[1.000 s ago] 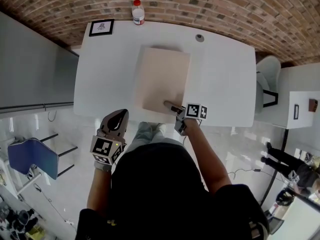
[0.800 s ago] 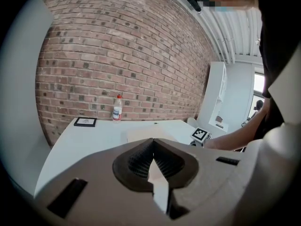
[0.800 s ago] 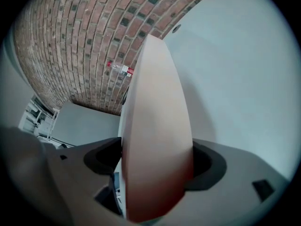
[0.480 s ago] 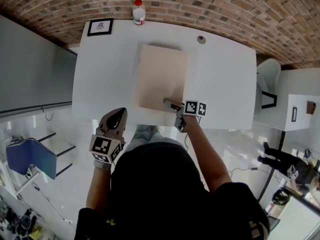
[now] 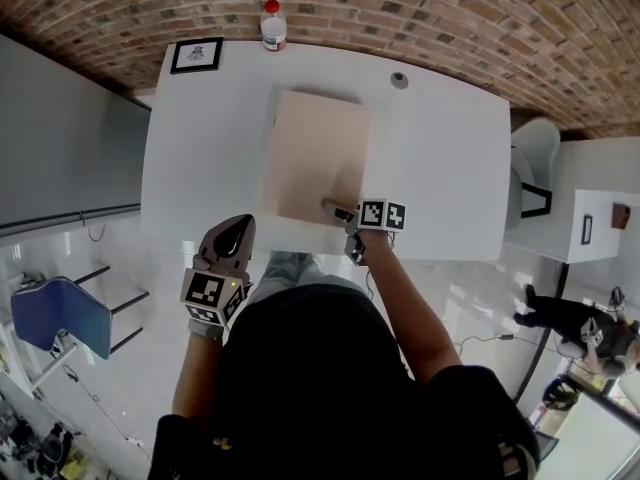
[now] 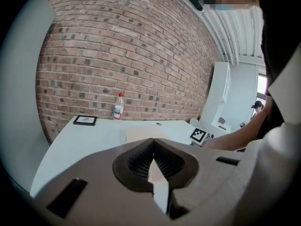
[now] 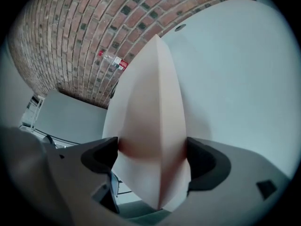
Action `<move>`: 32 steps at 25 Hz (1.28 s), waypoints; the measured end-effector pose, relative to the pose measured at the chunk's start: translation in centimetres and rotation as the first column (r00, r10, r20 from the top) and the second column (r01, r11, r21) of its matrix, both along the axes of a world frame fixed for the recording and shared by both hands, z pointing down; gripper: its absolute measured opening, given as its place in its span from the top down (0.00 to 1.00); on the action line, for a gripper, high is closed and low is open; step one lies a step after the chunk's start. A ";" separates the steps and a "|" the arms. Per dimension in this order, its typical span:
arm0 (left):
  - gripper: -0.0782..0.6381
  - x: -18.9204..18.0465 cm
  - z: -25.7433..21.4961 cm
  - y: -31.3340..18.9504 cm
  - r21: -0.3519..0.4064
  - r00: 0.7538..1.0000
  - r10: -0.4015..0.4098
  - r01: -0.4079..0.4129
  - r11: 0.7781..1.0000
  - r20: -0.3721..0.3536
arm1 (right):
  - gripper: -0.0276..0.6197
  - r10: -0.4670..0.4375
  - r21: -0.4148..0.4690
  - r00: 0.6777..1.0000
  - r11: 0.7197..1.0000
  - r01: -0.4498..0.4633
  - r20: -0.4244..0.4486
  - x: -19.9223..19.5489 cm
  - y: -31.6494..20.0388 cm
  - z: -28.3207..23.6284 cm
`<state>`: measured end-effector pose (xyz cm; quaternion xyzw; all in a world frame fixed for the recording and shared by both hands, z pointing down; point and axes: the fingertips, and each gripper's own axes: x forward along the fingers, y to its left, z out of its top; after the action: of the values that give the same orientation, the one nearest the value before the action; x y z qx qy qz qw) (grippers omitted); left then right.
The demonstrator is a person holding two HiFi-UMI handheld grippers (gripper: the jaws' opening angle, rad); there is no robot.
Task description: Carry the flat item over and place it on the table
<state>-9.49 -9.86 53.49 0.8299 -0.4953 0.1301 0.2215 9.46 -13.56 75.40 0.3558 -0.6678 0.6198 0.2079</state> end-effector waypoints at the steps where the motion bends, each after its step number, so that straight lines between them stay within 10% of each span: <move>1: 0.88 0.1 0.0 0.0 0.000 1.000 0.000 0.000 1.000 0.001 | 0.26 -0.013 0.008 0.999 1.000 0.013 -0.034 0.4 0.0 0.1; 17: 0.88 0.8 -0.3 0.3 0.014 1.000 0.002 -0.002 1.000 -0.005 | 0.28 0.008 0.186 0.995 0.982 0.012 -0.103 3.1 -1.5 -4.1; 20: 0.88 1.2 -0.6 0.2 0.020 1.000 0.001 -0.001 1.000 -0.011 | 0.45 0.016 0.277 0.992 0.961 0.020 -0.125 3.8 -2.0 -6.7; 26: 0.88 2.3 -2.4 -0.6 0.056 0.999 0.028 -0.026 0.998 -0.039 | 0.79 0.014 0.492 0.997 0.870 0.026 -0.078 3.7 -2.8 -13.6; 32: 0.88 3.2 -5.5 -1.8 0.133 0.997 0.043 -0.035 0.991 -0.061 | 0.94 -0.003 0.706 0.993 0.703 0.087 -0.119 3.6 -2.8 -21.4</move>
<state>-6.30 -11.63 47.95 0.8559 -0.4792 0.0748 0.1794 13.07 -16.31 53.97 0.4252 -0.8508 0.2898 0.1061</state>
